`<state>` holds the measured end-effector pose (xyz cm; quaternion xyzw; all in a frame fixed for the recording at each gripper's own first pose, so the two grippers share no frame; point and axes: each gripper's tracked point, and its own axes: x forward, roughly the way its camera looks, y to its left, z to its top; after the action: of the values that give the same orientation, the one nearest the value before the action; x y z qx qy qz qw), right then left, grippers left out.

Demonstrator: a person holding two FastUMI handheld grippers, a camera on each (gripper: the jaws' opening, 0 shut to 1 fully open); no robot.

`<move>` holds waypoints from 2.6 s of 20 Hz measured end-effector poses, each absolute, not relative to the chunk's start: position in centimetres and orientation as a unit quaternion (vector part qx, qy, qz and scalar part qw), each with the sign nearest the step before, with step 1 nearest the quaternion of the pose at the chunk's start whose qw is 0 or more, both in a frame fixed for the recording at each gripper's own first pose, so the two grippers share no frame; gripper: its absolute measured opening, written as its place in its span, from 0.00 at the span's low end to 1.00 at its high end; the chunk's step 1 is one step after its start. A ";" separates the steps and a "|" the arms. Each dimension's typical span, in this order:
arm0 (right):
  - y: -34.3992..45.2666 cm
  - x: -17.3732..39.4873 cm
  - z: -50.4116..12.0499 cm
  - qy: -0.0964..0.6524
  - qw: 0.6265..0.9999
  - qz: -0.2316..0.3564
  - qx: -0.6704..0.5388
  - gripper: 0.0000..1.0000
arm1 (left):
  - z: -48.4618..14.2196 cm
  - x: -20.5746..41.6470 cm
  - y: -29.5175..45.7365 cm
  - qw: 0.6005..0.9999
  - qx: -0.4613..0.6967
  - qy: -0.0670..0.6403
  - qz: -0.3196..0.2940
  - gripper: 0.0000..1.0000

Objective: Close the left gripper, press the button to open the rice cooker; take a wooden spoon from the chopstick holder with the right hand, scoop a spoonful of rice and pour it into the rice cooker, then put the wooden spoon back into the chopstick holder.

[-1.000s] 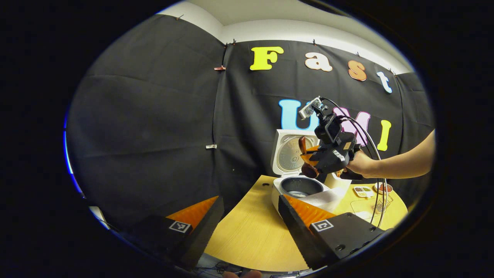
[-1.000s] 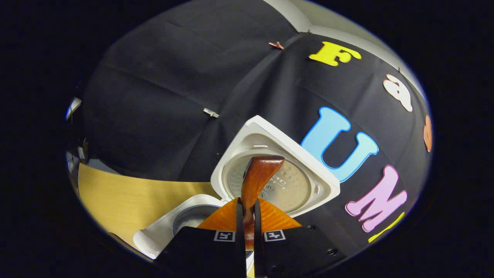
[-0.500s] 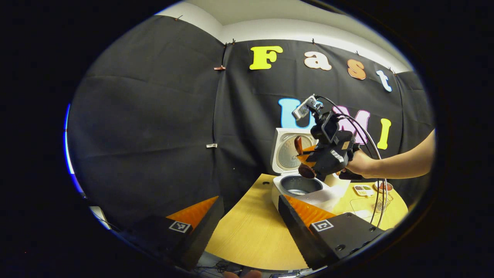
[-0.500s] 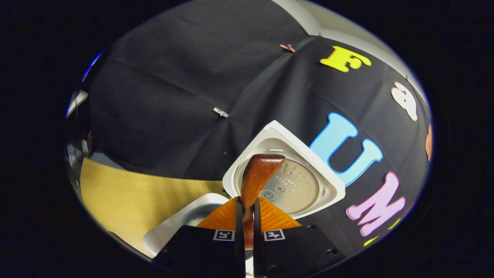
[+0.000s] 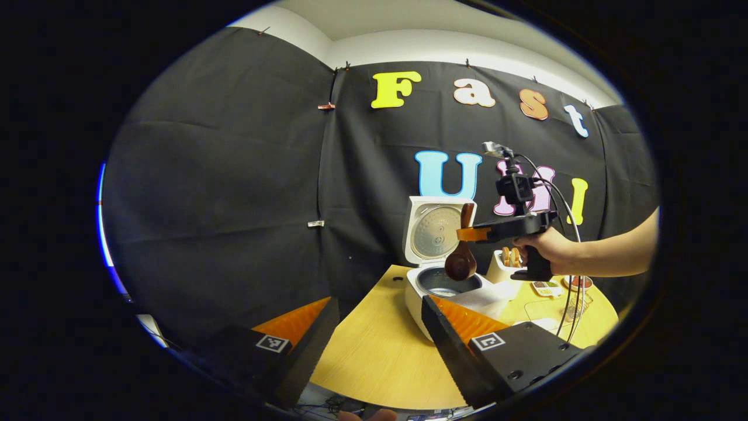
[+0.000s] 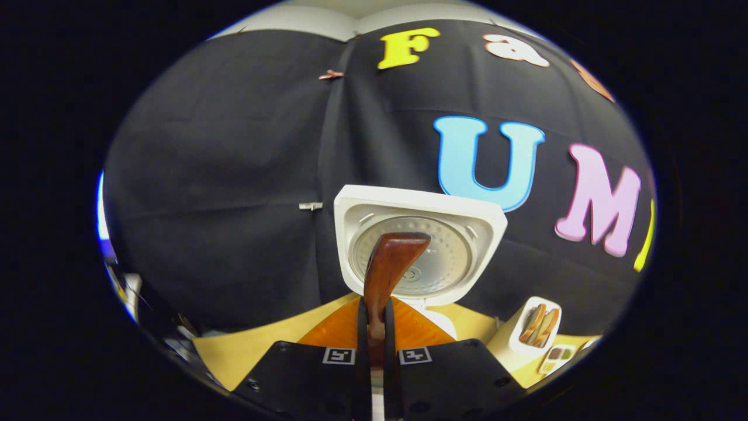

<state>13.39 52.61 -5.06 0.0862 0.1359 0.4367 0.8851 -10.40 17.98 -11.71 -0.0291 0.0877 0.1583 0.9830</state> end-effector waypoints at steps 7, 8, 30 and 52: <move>44.4 13.0 -1.8 0.124 0.879 0.416 0.197 0.12 | -10.7 -10.0 15.6 0.986 -0.022 0.081 0.144 0.98; 42.7 12.9 -1.4 0.117 0.882 0.409 0.202 0.12 | -10.6 -9.9 15.1 0.987 -0.021 0.081 0.140 0.98; 6.2 18.2 -14.4 0.155 0.950 0.184 0.201 0.12 | -6.5 -6.6 4.5 0.992 -0.002 0.069 0.107 0.97; 1.2 21.3 -36.4 0.316 0.917 0.082 0.227 0.13 | -3.9 -5.3 -1.1 0.987 0.027 0.088 0.129 0.97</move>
<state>21.28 1.17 -36.43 0.2269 0.3162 0.0822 0.9175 -5.30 -1.06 -3.94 0.0275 0.0876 0.1290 0.9874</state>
